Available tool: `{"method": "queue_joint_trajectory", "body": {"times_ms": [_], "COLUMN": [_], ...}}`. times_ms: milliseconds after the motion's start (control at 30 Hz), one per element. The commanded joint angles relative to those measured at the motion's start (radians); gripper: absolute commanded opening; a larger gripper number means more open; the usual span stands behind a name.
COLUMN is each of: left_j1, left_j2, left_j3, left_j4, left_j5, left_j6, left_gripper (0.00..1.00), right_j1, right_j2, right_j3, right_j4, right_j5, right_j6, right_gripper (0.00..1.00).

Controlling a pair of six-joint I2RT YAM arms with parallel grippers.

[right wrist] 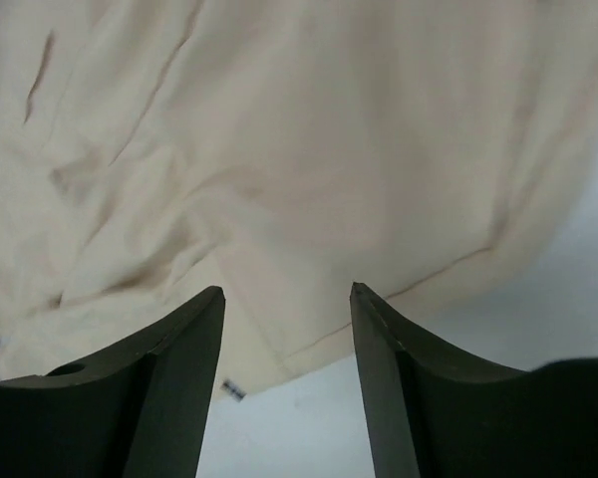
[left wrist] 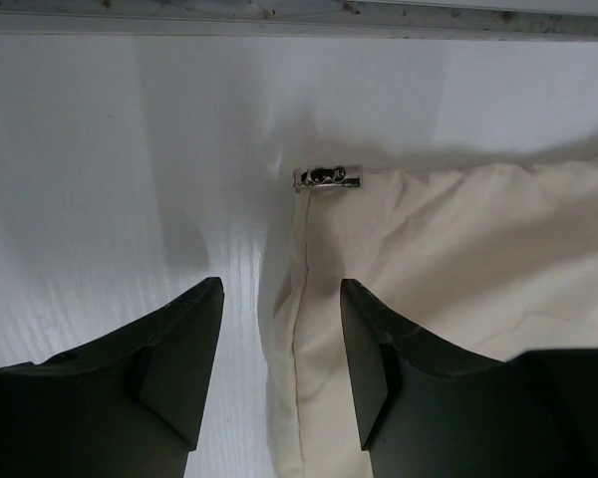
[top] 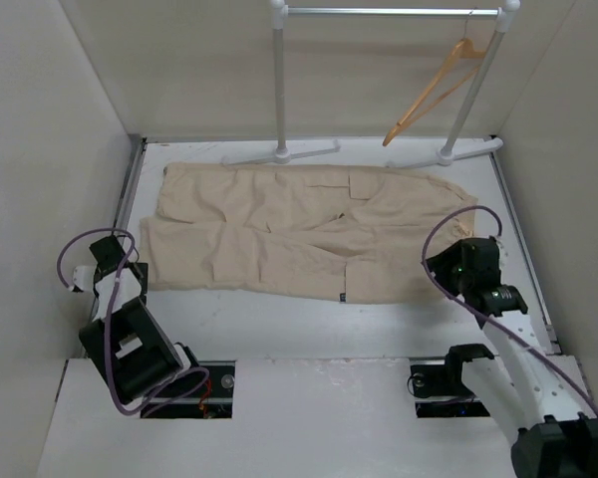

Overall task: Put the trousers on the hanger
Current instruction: Flatten out the trousers at the center of the board, then fold the trousers at the center of the board.

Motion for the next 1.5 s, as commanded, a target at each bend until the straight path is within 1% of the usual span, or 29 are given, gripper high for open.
{"method": "queue_joint_trajectory", "body": {"times_ms": [0,33,100,333,433,467,567,633,700,767,800,967,1100,1200,1300,1333,1400,1467], "left_j1": [-0.013,-0.031,-0.047,-0.053,-0.063,-0.074,-0.089,-0.09,-0.09,-0.079,-0.074,-0.037,-0.039,-0.04,-0.042,-0.045,-0.066,-0.109], "left_j2": [0.022,0.032,0.047,0.09,0.121,0.128,0.145,0.151,0.129,0.093,0.072,-0.034,-0.115,-0.155,-0.155,-0.149,-0.125,-0.077], "left_j3": [-0.014,-0.014,-0.007,-0.005,0.001,0.003,0.004,0.013,0.018,0.023,0.027,0.078,0.147,0.196,0.252,0.281,0.363,0.47], "left_j4": [0.087,0.1,0.11,0.117,0.128,0.137,0.156,0.15,0.13,0.093,0.065,-0.09,-0.218,-0.292,-0.318,-0.323,-0.34,-0.361], "left_j5": [-0.014,-0.039,-0.063,-0.074,-0.074,-0.074,-0.076,-0.07,-0.076,-0.079,-0.088,-0.172,-0.281,-0.297,-0.28,-0.268,-0.268,-0.28], "left_j6": [-0.01,-0.009,-0.004,0.005,0.002,0.002,0.002,0.004,0.008,0.01,0.011,0.071,0.154,0.171,0.183,0.191,0.197,0.203], "left_gripper": [0.48,0.48,0.48,0.42,0.31,0.29,0.2,0.11,0.05,0.03,0.02,0.0,0.0,0.0,0.01,0.01,0.0,0.0], "right_j1": [-0.173,-0.246,-0.32,-0.405,-0.408,-0.406,-0.38,-0.376,-0.379,-0.379,-0.377,-0.394,-0.379,-0.305,-0.285,-0.267,-0.215,-0.196], "right_j2": [-0.024,-0.021,-0.001,0.138,0.21,0.235,0.307,0.353,0.379,0.355,0.326,0.11,-0.05,-0.017,0.014,0.028,0.045,0.074], "right_j3": [-0.055,-0.067,-0.073,-0.072,-0.079,-0.076,-0.063,-0.059,-0.055,-0.059,-0.063,-0.096,-0.054,0.023,0.091,0.123,0.178,0.224], "right_j4": [-0.057,-0.039,-0.008,0.059,0.108,0.119,0.154,0.182,0.179,0.151,0.127,-0.036,-0.2,-0.297,-0.312,-0.318,-0.312,-0.304], "right_j5": [0.006,-0.023,-0.024,0.056,0.052,0.058,0.064,0.058,0.047,0.039,0.044,0.032,-0.016,-0.02,0.004,0.037,0.082,0.101], "right_j6": [0.019,0.01,0.001,0.022,0.042,0.045,0.049,0.052,0.052,0.052,0.049,0.026,0.039,0.033,-0.02,-0.033,-0.048,-0.057], "right_gripper": [0.61,0.61,0.61,0.61,0.58,0.56,0.41,0.29,0.15,0.08,0.06,0.03,0.01,0.01,0.01,0.01,0.01,0.02]}}
